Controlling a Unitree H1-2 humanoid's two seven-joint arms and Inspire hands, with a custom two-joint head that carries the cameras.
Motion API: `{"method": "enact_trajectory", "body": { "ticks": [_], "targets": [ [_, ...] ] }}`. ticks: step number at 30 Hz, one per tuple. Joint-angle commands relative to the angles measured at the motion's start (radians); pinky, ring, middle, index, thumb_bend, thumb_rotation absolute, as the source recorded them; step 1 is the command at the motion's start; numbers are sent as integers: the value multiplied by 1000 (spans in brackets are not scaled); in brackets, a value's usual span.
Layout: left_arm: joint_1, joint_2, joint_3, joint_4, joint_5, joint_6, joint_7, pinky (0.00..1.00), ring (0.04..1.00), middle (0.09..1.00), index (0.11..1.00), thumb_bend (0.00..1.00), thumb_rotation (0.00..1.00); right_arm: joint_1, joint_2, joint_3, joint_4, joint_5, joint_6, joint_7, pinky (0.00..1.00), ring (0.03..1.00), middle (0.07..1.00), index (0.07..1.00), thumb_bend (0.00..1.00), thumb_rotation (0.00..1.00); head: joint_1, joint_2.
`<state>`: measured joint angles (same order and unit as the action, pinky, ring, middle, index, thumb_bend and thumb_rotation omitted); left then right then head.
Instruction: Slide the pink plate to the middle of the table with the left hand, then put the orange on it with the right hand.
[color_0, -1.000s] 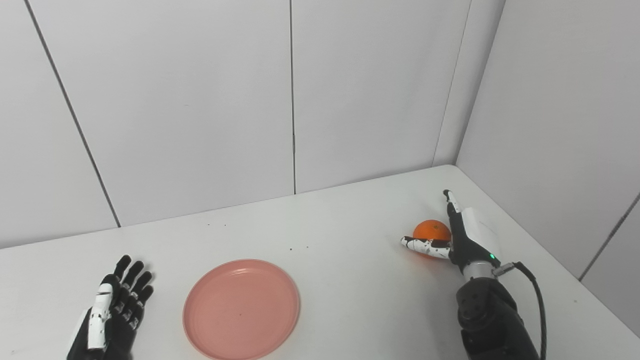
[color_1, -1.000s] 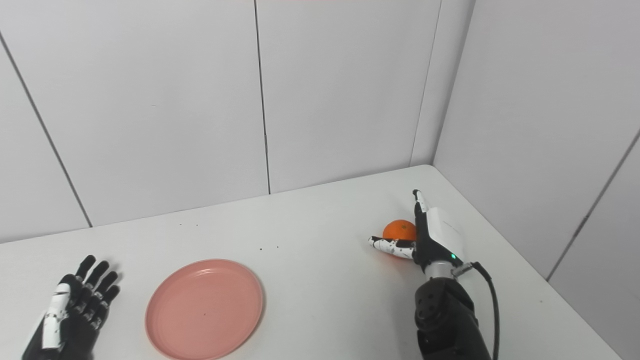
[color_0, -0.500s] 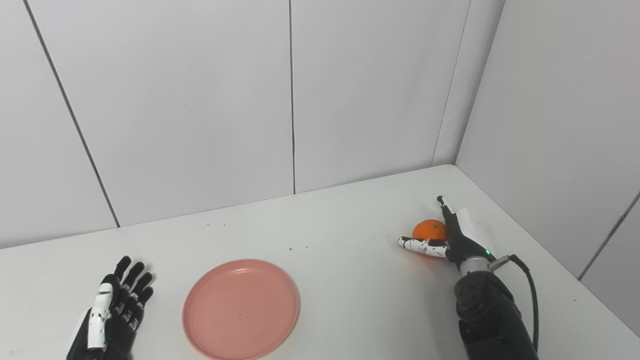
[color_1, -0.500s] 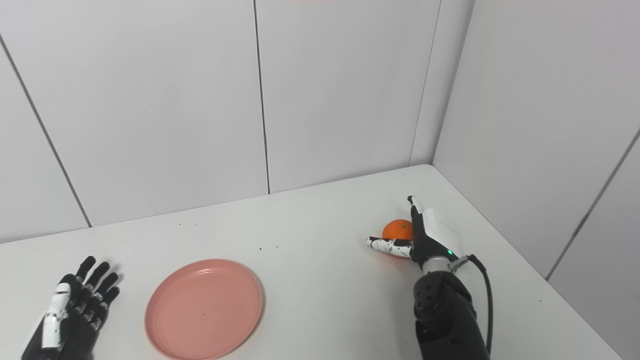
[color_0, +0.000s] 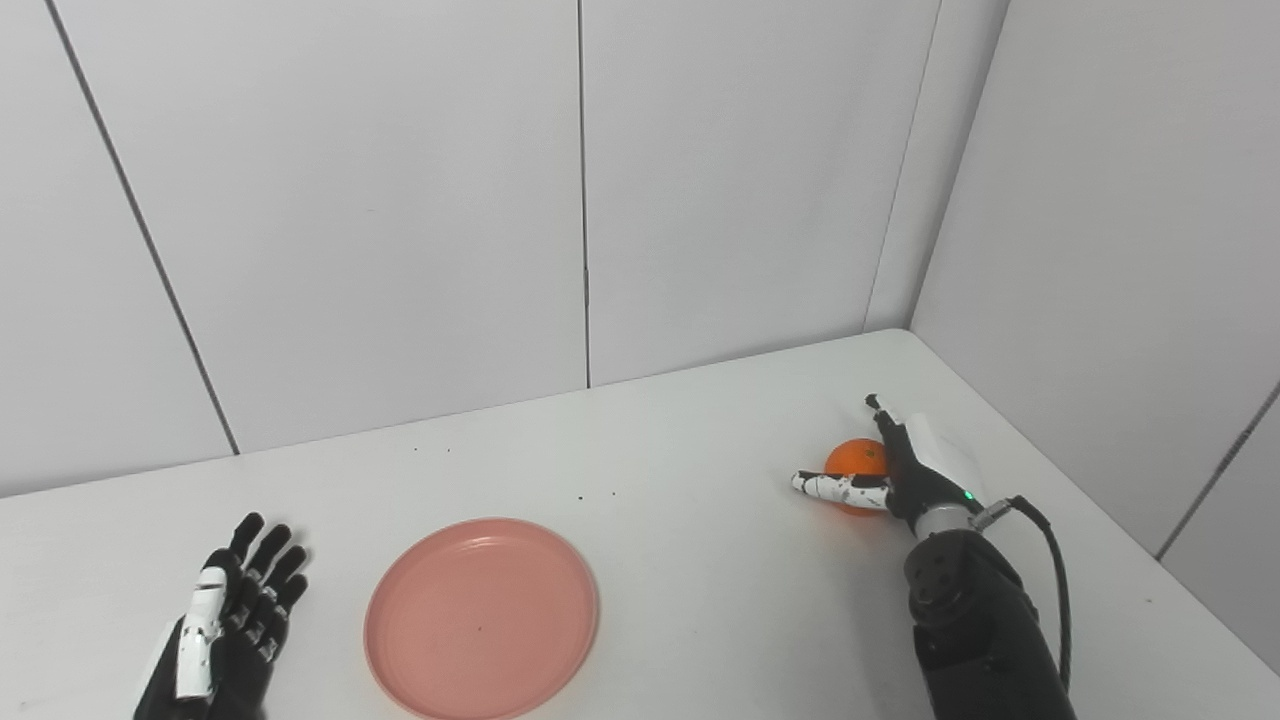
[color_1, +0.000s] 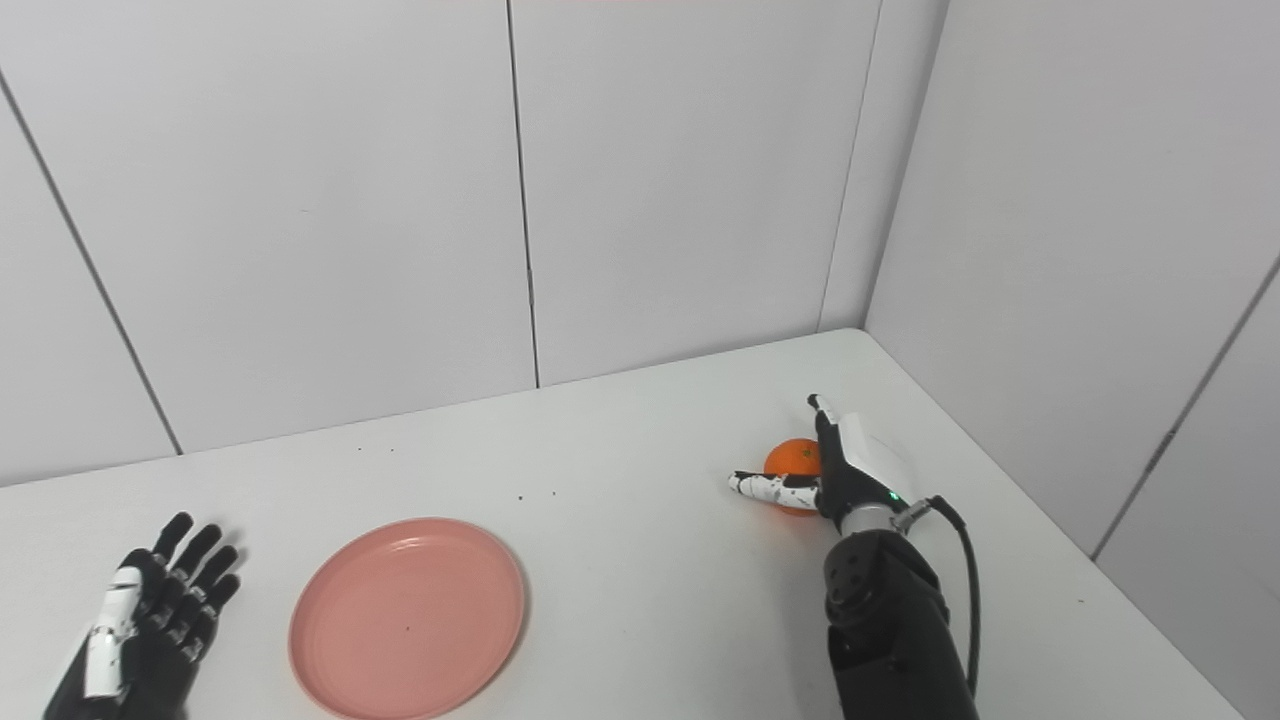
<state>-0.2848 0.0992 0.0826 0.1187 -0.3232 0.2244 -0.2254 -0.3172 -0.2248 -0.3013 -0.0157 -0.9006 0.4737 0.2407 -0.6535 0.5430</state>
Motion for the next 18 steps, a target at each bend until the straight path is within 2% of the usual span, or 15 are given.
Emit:
{"method": "enact_trajectory", "body": {
  "ticks": [1,3,7,9,10,12,14,17,18],
  "targets": [
    [0,2,1,-12,-2,16,4,998,972,978,974,286,1000,-33,-4,-12,-23,-6,-4,17,543,726,808,920,996,468,3,1],
    [0,0,2,-13,-3,18,7,997,971,977,972,284,1000,-38,3,-23,-23,-11,-4,37,529,697,770,913,996,418,4,2],
    [2,-3,2,-22,0,29,18,989,965,972,968,286,1000,-35,0,-22,-22,-9,-4,48,604,756,815,896,989,361,6,3],
    [2,-2,2,-20,-2,26,15,986,962,970,965,286,1000,-33,-3,-16,-22,-19,-4,51,581,727,791,860,984,341,6,4],
    [2,-1,1,-21,-1,26,15,984,962,969,964,287,1000,-29,-15,-1,-18,-21,-4,46,568,702,766,826,973,329,6,5],
    [2,1,-1,-23,2,27,16,979,959,965,961,288,1000,-23,-32,20,-12,-23,-4,44,559,643,691,700,931,280,6,7],
    [2,2,-2,-24,1,26,13,980,959,965,961,288,1000,-21,-44,32,-7,-27,-4,49,553,630,675,671,921,266,6,7],
    [2,3,-1,-22,-2,24,10,986,962,970,966,289,1000,-19,-53,40,-4,-34,-4,61,527,607,645,591,892,186,6,8],
    [2,3,-1,-21,-1,22,10,988,963,969,965,290,1000,-17,-57,44,-2,-29,-4,63,492,567,620,576,883,154,6,8]
  ]
}}
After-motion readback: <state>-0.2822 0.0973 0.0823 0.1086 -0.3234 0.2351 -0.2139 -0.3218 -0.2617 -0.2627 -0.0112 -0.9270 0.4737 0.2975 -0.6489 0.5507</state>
